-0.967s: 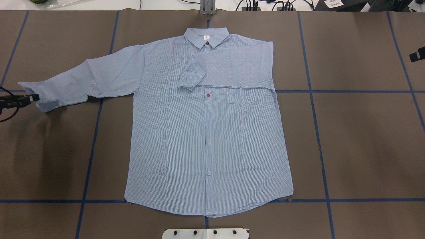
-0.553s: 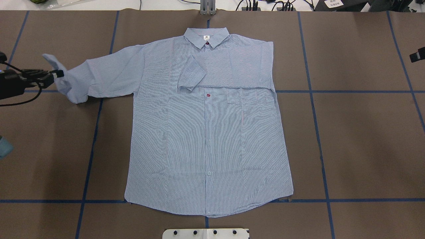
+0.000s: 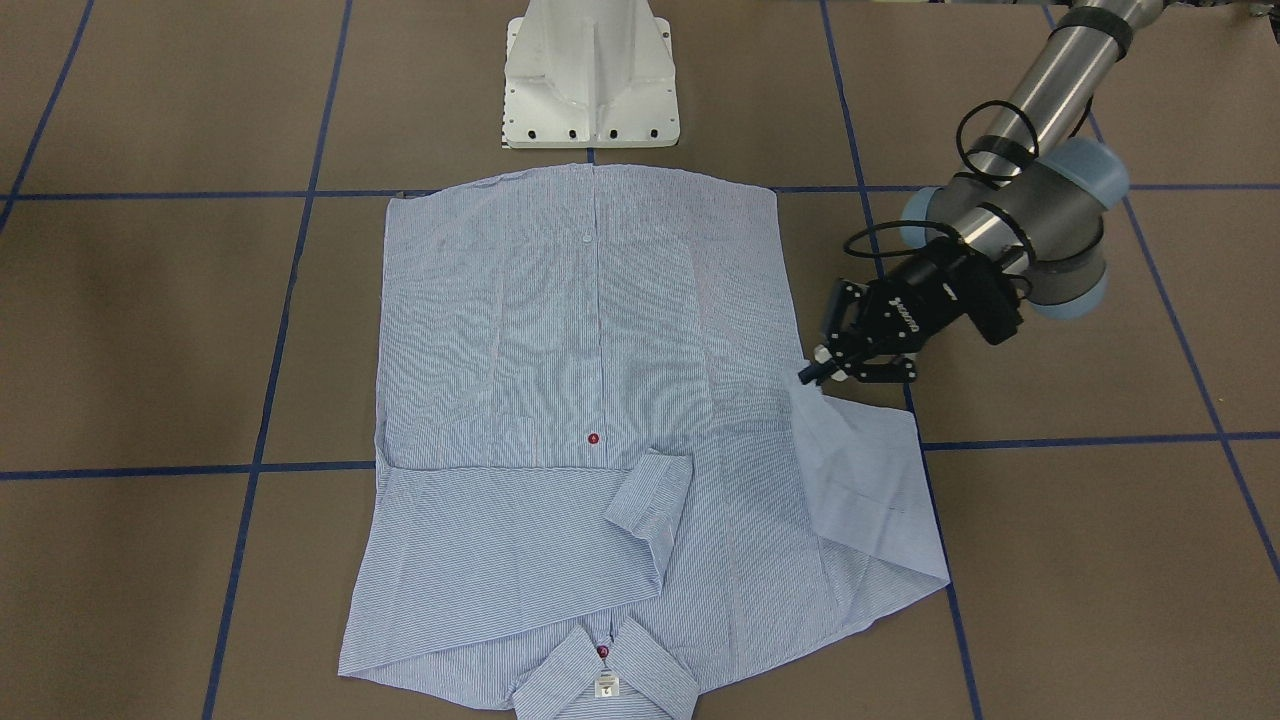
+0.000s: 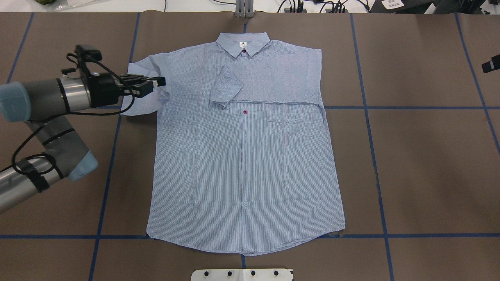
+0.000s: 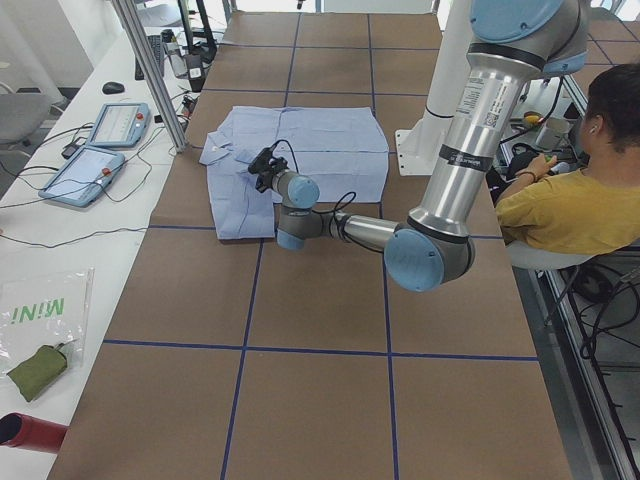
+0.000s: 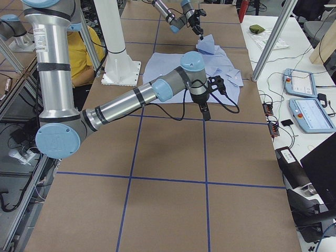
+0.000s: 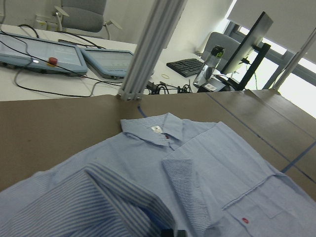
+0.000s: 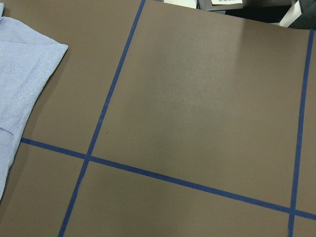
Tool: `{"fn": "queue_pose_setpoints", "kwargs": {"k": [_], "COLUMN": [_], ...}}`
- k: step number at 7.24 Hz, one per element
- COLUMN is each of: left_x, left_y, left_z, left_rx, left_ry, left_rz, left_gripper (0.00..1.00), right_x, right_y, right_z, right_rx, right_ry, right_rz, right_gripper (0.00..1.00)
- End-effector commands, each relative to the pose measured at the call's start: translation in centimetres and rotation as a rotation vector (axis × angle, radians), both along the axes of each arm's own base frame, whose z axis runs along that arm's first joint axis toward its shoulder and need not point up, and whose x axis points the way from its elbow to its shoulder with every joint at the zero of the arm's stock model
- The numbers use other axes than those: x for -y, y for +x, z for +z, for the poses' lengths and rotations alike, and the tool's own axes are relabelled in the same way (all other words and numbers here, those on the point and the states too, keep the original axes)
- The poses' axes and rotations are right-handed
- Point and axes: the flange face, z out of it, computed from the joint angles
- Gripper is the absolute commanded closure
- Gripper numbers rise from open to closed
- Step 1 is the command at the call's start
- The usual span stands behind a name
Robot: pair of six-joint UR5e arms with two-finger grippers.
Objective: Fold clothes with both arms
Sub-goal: 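Carry the sleeve with the left gripper across onto the shirt front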
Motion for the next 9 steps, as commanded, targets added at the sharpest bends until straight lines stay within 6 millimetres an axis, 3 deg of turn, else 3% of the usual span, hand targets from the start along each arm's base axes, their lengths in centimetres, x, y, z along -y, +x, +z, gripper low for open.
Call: {"fn": "queue_pose_setpoints", "kwargs": {"k": [1, 3, 4, 7, 9], "left_x": [-1.5, -1.4, -1.3, -1.9, -1.9], "left_y": [6.2, 10.7, 11.5, 14.3, 14.3], "left_z": [-9.0, -16.4, -18.3, -17.6, -17.8], "left_rx": [-0.145, -0.135, -0.143, -0.045, -0.052], "left_ry": [-0.060, -0.133, -0.166, -0.228, -0.234], "left_rz": [0.058, 0.010, 0.020, 0.027, 0.015], "left_gripper": [1.00, 1.00, 1.00, 1.00, 1.00], "right_x": [0.0, 0.1, 0.2, 0.2, 0.4], "right_y": [0.0, 0.0, 0.0, 0.0, -0.1], "right_z": [-0.1, -0.1, -0.3, -0.2, -0.1], "right_rx": [0.001, 0.001, 0.002, 0.001, 0.001], "right_ry": [0.000, 0.001, 0.003, 0.003, -0.001], "right_rz": [0.001, 0.001, 0.002, 0.001, 0.002], "right_gripper": [0.00, 0.00, 0.00, 0.00, 0.00]}}
